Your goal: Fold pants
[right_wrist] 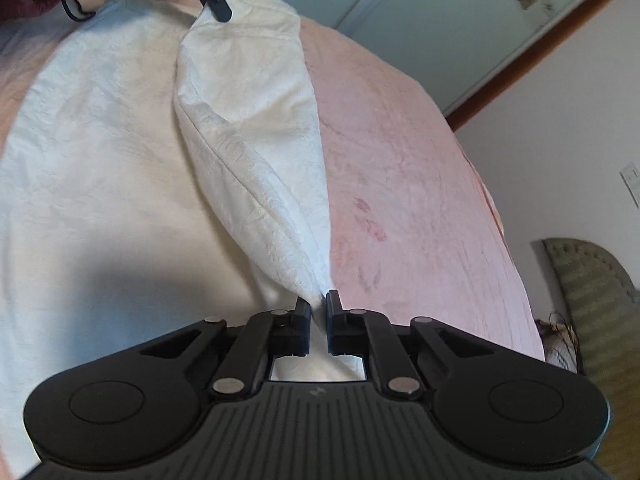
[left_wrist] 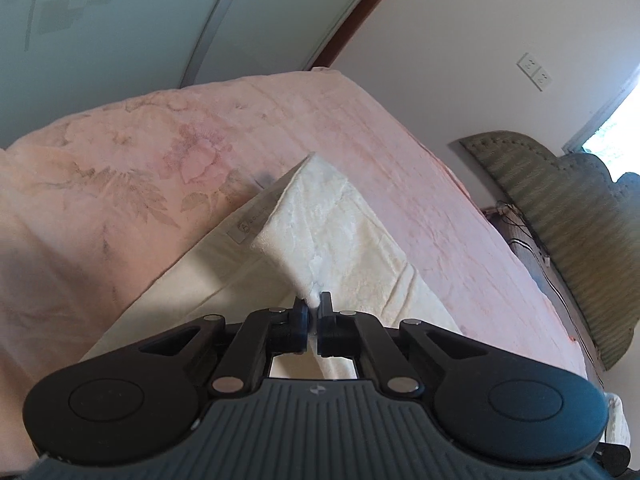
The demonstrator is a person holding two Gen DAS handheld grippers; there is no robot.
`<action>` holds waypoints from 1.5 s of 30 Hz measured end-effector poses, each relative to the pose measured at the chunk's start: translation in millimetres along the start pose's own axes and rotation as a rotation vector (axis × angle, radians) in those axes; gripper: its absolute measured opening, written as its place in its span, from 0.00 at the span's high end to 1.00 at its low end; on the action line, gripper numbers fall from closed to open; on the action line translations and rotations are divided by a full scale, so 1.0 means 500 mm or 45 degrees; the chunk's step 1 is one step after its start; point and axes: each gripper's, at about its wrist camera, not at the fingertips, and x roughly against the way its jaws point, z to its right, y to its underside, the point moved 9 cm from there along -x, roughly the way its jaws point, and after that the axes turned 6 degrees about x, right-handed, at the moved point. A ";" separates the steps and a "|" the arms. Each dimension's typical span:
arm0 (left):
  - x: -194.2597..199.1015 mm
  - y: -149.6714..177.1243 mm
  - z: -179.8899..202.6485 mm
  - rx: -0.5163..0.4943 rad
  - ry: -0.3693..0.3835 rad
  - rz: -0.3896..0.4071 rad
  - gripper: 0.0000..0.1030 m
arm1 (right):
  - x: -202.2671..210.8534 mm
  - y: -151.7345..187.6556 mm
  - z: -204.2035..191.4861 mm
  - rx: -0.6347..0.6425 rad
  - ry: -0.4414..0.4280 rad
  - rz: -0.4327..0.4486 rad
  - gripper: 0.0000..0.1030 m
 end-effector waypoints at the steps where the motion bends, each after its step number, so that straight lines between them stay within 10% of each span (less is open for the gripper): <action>1: 0.018 0.003 0.000 -0.015 0.011 0.007 0.98 | 0.020 0.001 -0.011 -0.035 -0.001 0.014 0.94; 13: 0.103 0.089 -0.120 -0.093 -0.118 -0.105 0.98 | 0.132 0.031 -0.220 -0.290 -0.149 0.089 0.94; 26: 0.106 0.092 -0.133 -0.104 -0.181 -0.054 0.96 | 0.134 0.037 -0.239 -0.382 -0.142 0.112 0.94; 35: 0.140 0.079 -0.123 -0.202 -0.241 -0.054 0.75 | 0.193 0.070 -0.225 -0.578 -0.060 0.185 0.89; 40: 0.191 0.052 -0.090 -0.299 -0.355 0.115 0.72 | 0.283 0.252 -0.111 -0.992 0.224 0.115 0.89; 45: 0.211 0.058 -0.011 -0.414 -0.293 0.175 0.69 | 0.305 0.550 -0.049 -1.399 0.439 -0.221 0.88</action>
